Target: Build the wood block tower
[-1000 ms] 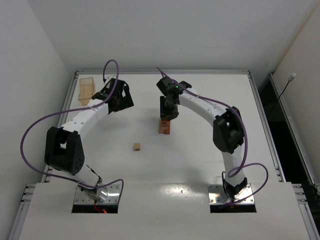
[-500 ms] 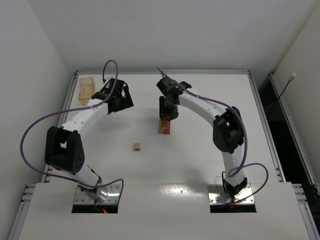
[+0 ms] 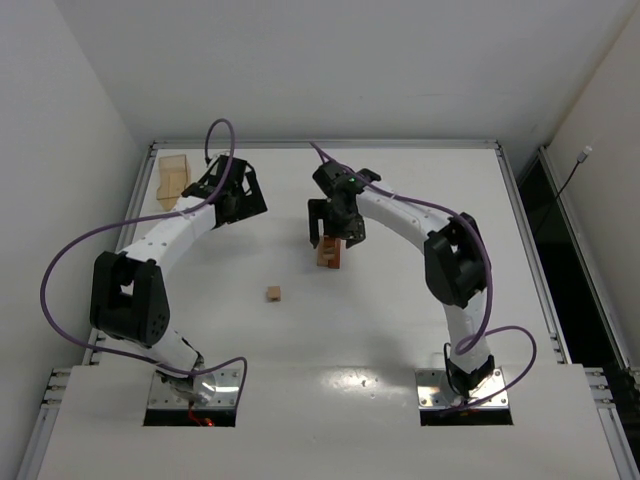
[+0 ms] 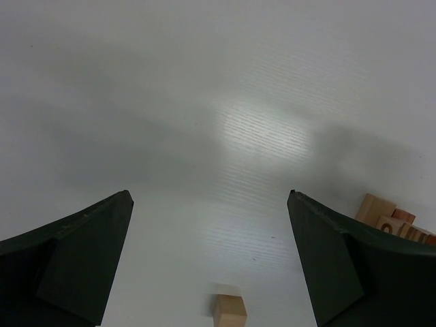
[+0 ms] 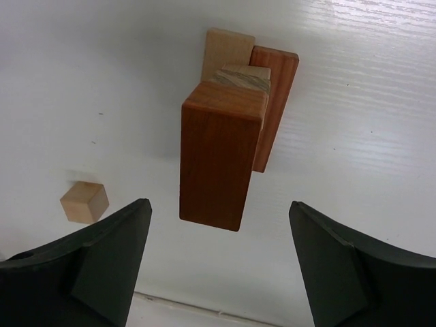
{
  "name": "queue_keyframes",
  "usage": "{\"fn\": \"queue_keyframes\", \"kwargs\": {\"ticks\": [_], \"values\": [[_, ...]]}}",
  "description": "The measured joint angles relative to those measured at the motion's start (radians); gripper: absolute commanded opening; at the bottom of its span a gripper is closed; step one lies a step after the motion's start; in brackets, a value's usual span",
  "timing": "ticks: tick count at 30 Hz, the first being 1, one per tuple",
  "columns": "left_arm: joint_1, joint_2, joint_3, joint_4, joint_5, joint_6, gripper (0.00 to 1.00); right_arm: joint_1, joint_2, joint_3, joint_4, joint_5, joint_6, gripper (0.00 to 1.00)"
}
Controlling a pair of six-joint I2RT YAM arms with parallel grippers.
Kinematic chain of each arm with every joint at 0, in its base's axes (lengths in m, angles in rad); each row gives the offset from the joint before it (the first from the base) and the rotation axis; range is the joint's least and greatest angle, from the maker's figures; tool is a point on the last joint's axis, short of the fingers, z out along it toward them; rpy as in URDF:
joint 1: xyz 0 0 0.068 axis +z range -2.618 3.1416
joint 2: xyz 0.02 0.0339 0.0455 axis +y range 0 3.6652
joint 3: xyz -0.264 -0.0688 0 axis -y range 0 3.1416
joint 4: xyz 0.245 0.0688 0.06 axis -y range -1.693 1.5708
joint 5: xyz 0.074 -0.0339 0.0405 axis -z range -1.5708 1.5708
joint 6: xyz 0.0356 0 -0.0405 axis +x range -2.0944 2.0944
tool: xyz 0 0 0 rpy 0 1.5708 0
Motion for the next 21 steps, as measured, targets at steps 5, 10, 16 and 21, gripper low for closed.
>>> {"fn": "queue_keyframes", "kwargs": {"ticks": [5,10,16,21], "values": [[0.000,-0.013,-0.014,0.006,0.018,0.001,0.96,0.021,-0.061,-0.054,0.047,0.003,-0.050,0.85],[0.001,-0.136,-0.102,0.020,0.075,0.058,0.96,0.086,-0.285,-0.211,0.137,0.054,-0.137,0.85],[0.001,-0.291,-0.161,0.010,0.226,0.212,0.96,0.109,-0.631,-0.442,0.269,0.070,-0.335,0.93],[-0.003,-0.307,-0.208,-0.036,0.322,0.266,0.91,0.046,-0.835,-0.598,0.349,0.139,-0.568,1.00]]}}
